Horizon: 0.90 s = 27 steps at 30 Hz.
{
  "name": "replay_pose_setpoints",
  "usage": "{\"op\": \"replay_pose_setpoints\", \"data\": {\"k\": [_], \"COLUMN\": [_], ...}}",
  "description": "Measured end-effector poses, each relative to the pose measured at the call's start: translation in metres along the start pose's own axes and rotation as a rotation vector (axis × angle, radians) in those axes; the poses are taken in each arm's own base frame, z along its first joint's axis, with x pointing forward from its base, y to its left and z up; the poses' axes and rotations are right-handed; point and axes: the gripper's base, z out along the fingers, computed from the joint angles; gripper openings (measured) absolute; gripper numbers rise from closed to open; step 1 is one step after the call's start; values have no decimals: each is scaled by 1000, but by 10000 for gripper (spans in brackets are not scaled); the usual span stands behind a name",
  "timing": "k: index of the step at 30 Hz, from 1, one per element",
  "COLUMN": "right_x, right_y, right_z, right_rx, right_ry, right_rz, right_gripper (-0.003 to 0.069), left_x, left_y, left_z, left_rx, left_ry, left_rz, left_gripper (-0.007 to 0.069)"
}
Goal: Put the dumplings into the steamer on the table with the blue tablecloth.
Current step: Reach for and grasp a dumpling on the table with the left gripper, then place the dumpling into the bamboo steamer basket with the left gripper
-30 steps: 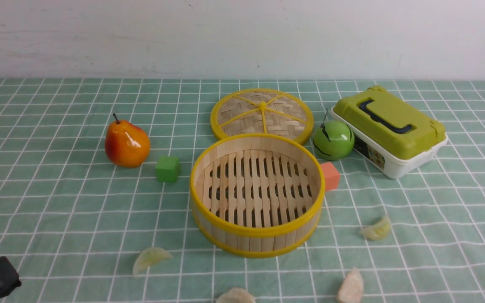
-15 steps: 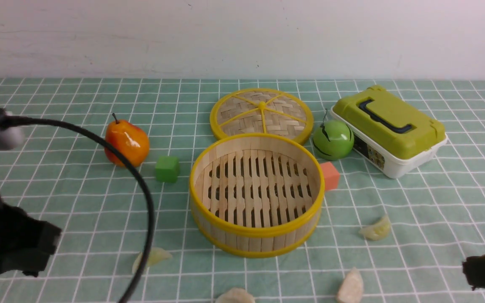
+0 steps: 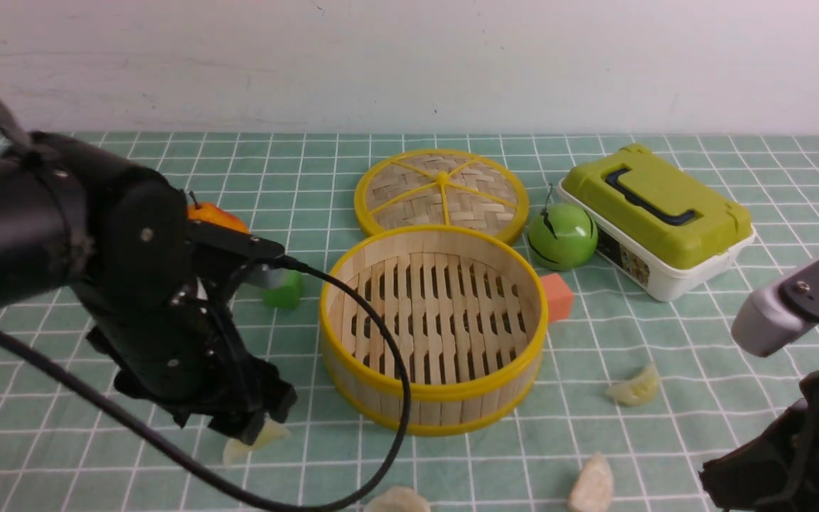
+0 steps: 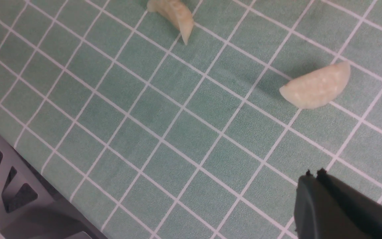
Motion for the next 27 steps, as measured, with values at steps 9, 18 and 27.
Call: {"op": "replay_pose_setpoints", "data": {"k": [9,18,27], "right_x": [0,-1,-5], "right_y": [0,-2,-6], "right_z": [0,0,6], "right_rx": [3,19,33], "right_ry": [1,-6,-20], "right_rz": [-2,-12,-4], "right_gripper": [-11,-5,-1], "left_x": [-17,-20,-72], "left_y": [-3,-4,-6], "left_z": [71,78,-20], "left_rx": [-20,-26,42], "left_ry": [-1,21,-140], "left_rz": [56,18,-77], "left_gripper": [542,111,-6]}}
